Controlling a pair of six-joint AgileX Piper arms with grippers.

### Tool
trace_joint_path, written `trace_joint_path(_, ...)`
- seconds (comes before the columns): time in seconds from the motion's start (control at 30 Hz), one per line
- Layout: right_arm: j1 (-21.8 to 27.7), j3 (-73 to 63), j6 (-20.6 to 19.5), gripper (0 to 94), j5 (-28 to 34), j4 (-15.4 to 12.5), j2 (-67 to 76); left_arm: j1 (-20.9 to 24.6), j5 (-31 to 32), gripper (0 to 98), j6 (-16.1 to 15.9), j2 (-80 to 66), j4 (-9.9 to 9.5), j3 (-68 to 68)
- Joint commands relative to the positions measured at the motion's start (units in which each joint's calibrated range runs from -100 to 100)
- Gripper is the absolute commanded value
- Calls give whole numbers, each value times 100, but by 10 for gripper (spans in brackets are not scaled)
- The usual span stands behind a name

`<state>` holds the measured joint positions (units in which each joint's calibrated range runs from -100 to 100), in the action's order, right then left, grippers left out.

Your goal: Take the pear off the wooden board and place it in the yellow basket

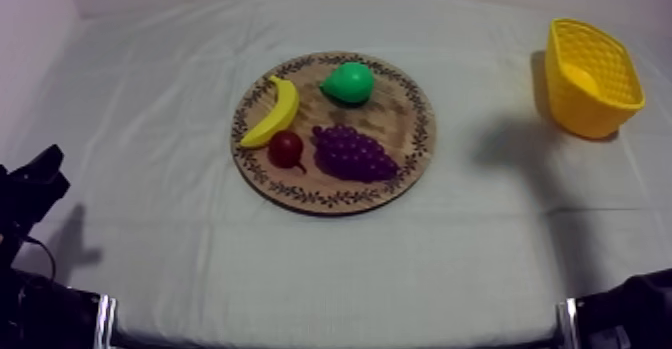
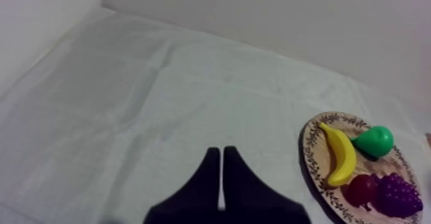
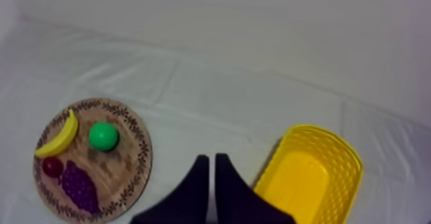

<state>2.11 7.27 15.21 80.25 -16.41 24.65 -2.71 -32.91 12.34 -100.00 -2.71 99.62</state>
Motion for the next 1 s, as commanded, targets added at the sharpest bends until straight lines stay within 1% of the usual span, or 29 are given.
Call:
trace_joint_path(0.0,-128,-447,208,52,262,-16,-551,-1,1,1,1,0,0,5)
trace_joint_path(0.1,-340,-810,419,62,520,15,-985,-1,1,1,0,0,0,5)
trace_joint_path(0.23,-635,-1004,694,78,636,86,-1398,-1,1,1,-1,0,0,5)
trace_joint_path(0.53,-1071,-1389,980,155,769,239,-2323,-1,1,1,-1,0,0,5)
trace_joint_path(0.67,-1262,-1753,1017,219,898,342,-2786,-1,1,1,-1,0,0,5)
trace_joint_path(0.77,-1371,-1892,1128,274,855,382,-3071,-1,1,1,-1,0,0,5)
trace_joint_path(0.87,-1411,-1929,1291,355,730,350,-3297,-1,1,1,-1,0,0,5)
trace_joint_path(0.97,-1453,-2030,1353,443,657,372,-3511,-1,1,1,-1,0,0,5)
